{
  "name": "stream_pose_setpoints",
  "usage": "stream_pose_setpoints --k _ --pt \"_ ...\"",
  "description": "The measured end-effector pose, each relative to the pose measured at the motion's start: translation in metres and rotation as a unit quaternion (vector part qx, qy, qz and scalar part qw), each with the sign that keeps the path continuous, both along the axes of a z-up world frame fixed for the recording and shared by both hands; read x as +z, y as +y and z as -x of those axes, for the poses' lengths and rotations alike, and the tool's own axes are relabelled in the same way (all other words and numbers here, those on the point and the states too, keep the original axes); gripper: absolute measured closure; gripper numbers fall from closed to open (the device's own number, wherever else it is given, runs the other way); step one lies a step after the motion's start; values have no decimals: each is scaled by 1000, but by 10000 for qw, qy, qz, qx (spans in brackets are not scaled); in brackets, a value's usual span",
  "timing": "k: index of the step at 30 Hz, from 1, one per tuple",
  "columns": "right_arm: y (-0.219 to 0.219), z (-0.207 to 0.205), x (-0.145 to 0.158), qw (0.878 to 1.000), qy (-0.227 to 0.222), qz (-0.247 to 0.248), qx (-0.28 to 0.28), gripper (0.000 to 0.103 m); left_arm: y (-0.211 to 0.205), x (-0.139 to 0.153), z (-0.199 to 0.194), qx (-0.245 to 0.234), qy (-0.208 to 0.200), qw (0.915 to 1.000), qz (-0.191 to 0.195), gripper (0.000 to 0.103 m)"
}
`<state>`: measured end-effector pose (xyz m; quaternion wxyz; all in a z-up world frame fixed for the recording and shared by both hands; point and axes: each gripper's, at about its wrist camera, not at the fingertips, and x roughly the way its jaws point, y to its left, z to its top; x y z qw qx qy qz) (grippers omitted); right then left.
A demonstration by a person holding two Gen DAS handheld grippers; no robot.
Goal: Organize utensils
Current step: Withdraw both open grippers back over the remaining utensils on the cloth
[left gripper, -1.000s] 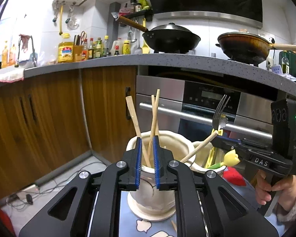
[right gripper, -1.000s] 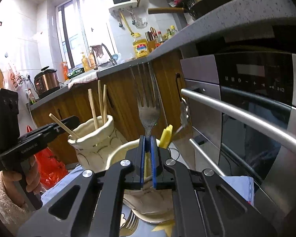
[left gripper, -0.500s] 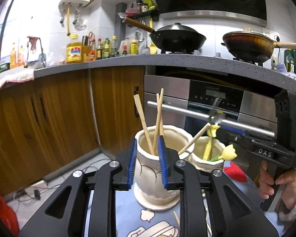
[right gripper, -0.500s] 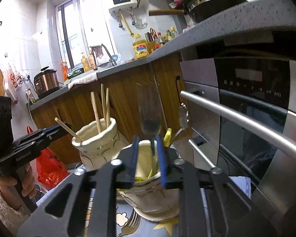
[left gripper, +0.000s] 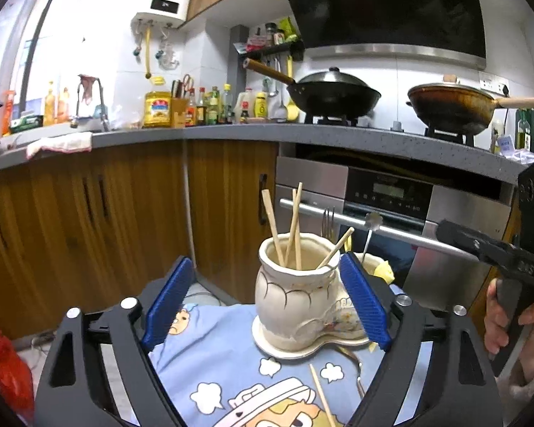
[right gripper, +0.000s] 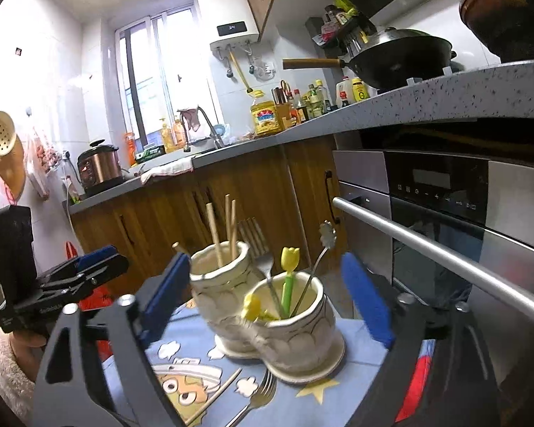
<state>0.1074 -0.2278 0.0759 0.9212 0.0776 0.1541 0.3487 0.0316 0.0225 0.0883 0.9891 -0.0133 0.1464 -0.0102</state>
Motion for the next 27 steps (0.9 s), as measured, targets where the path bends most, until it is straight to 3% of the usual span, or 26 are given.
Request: stream_pose_setpoints --k 2,9,14,20,27 --pt "-1 11 0 9999 -75 84 -43 5 -1 1 7 58 -28 10000 -21 8" --pt "8 34 -11 9974 -197 638 -276 5 -4 -5 25 227 -19 9997 -113 5" --pt "12 37 -27 9962 192 826 -190 5 -5 -15 30 245 187 9995 -22 5" --pt "20 47 -44 9930 362 1119 -80 5 -9 -32 30 258 510 9982 -156 5" --pt "26 42 -71 9841 889 1537 -66 5 -16 -57 24 172 997 9946 -228 5"
